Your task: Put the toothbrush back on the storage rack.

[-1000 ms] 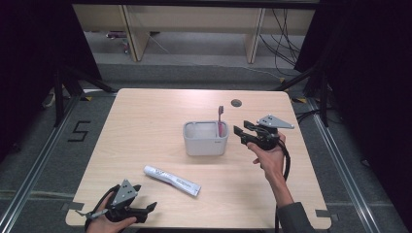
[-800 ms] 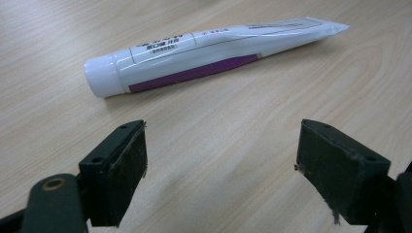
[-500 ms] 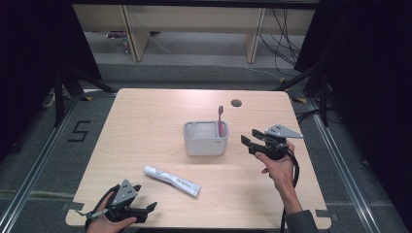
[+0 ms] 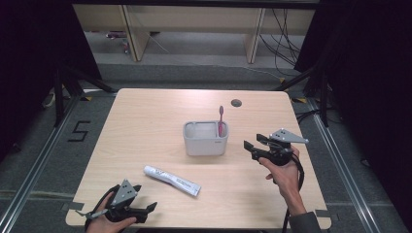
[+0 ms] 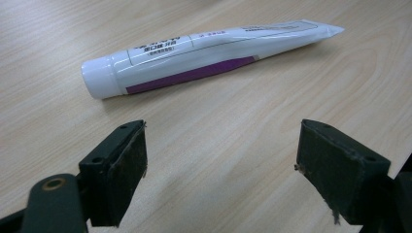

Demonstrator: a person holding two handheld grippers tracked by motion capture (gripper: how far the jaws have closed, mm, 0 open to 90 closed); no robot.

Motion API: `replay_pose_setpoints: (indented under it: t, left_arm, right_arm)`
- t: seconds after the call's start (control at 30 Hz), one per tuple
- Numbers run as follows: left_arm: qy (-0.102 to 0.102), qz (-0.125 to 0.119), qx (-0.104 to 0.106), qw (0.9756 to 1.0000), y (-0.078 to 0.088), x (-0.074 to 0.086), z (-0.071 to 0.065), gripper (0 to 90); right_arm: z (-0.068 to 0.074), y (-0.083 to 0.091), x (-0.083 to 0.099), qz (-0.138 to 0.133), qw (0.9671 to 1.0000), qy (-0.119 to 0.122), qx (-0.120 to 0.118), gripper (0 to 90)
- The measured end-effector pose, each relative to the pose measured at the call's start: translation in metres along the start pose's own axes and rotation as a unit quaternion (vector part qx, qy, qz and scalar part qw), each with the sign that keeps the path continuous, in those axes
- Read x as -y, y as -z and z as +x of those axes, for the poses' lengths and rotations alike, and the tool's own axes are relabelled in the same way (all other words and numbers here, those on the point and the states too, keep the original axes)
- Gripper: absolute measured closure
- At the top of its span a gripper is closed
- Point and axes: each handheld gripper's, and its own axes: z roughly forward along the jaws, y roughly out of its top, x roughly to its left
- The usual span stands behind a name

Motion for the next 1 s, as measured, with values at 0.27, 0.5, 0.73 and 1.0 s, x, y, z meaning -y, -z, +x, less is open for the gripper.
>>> replay_pose_setpoints:
  t: [0.27, 0.5, 0.73, 1.0]
  left_arm:
    - [-0.001, -0.005, -0.001, 1.0, 0.0, 0.0, 0.0, 18.0]
    - [-0.001, -0.005, -0.001, 1.0, 0.0, 0.0, 0.0, 18.0]
    - [0.004, -0.004, -0.001, 1.0, 0.0, 0.0, 0.0, 17.6]
    - [0.009, -0.008, -0.001, 0.9999, 0.0, 0.0, -0.001, 17.3]
  right_arm:
    - [0.002, 0.005, 0.006, 0.016, 0.9998, -0.014, 0.006, 32.3]
    - [0.003, 0.012, 0.016, 0.028, 0.9994, -0.022, 0.002, 28.2]
    - [0.004, 0.017, 0.027, 0.033, 0.9993, -0.019, 0.001, 25.7]
    - [0.006, 0.02, 0.039, 0.047, 0.9988, -0.011, -0.004, 23.2]
